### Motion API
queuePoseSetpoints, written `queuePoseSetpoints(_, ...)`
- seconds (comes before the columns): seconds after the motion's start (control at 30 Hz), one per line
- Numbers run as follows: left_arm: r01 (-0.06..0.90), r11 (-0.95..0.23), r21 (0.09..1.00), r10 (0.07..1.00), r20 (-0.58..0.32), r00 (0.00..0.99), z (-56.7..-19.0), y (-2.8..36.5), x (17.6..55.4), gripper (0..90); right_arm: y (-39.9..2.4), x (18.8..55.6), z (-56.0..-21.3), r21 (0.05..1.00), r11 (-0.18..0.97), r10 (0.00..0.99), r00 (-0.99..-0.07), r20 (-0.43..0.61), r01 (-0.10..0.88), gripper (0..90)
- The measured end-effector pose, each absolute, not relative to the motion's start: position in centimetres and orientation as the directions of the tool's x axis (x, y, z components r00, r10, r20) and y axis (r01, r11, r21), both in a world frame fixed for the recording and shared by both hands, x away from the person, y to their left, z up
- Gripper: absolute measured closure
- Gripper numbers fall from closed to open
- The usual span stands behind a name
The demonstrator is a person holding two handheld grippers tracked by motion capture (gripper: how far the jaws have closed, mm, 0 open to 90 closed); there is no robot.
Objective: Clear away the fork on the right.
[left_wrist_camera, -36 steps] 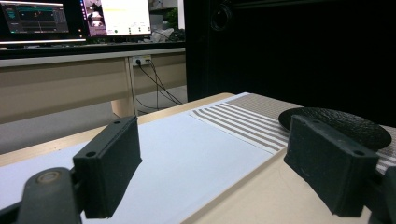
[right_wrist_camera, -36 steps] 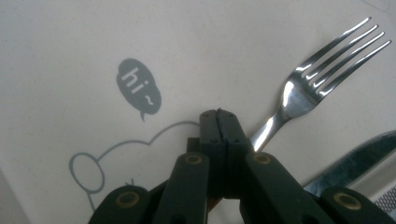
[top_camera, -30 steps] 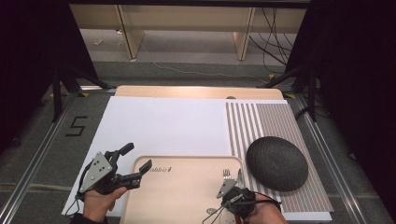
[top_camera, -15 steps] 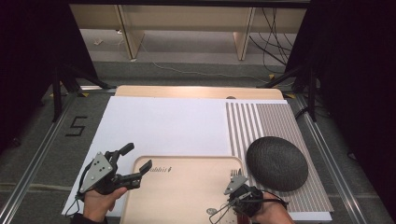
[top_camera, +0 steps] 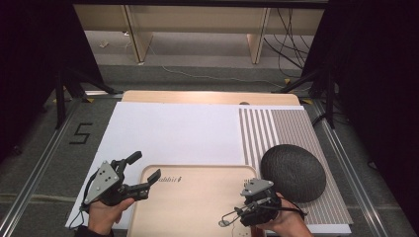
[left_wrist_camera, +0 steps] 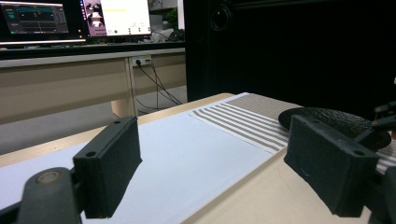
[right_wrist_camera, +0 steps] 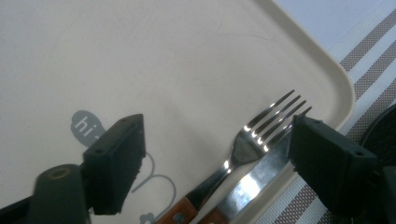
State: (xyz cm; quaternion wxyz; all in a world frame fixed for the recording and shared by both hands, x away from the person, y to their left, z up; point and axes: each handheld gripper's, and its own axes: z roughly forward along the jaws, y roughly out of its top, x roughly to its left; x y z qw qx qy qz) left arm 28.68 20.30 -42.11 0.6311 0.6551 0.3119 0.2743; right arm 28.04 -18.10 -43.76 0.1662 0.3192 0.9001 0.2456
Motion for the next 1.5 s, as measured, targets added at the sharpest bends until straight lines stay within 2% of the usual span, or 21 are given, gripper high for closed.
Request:
queuePoseSetpoints(0.1, 0.062, -0.010, 0.998, 0.755, -0.033, 0.655, -42.1, 20.3, 28.7, 17.2, -18.2, 28.3, -43.4, 0.558, 0.647, 0.681, -0.722, -0.119, 0.519, 15.1)
queuePoseSetpoints(0.33, 0.062, -0.009, 0.998, 0.755, -0.034, 0.655, -42.1, 20.3, 28.7, 17.2, -19.3, 28.7, -42.7, 0.595, 0.608, 0.704, -0.703, -0.096, 0.527, 15.7)
queuePoseSetpoints(0.67, 0.062, -0.010, 0.998, 0.754, -0.034, 0.656, -42.1, 20.3, 28.7, 17.2, -21.5, 28.9, -41.9, 0.631, 0.516, 0.781, -0.621, -0.070, 0.579, 15.5)
queuePoseSetpoints(1.33, 0.062, -0.010, 0.998, 0.754, -0.034, 0.656, -42.1, 20.3, 28.7, 17.2, -26.5, 29.4, -40.9, 0.715, 0.402, 0.846, -0.531, -0.051, 0.572, 15.3)
queuePoseSetpoints(1.4, 0.062, -0.009, 0.998, 0.754, -0.034, 0.656, -42.1, 20.3, 28.7, 17.2, -27.0, 29.5, -41.0, 0.727, 0.410, 0.843, -0.533, -0.072, 0.551, 15.3)
queuePoseSetpoints(1.43, 0.062, -0.008, 0.998, 0.754, -0.035, 0.656, -42.1, 20.3, 28.7, 17.2, -27.1, 29.3, -40.8, 0.721, 0.380, 0.857, -0.514, -0.037, 0.580, 15.3)
queuePoseSetpoints(1.47, 0.063, -0.008, 0.998, 0.754, -0.035, 0.656, -42.1, 20.3, 28.7, 17.2, -27.4, 29.4, -40.9, 0.729, 0.396, 0.851, -0.521, -0.064, 0.558, 15.4)
queuePoseSetpoints(1.5, 0.063, -0.009, 0.998, 0.754, -0.034, 0.656, -42.1, 20.3, 28.7, 17.2, -27.4, 29.3, -40.8, 0.731, 0.358, 0.869, -0.493, -0.033, 0.581, 15.4)
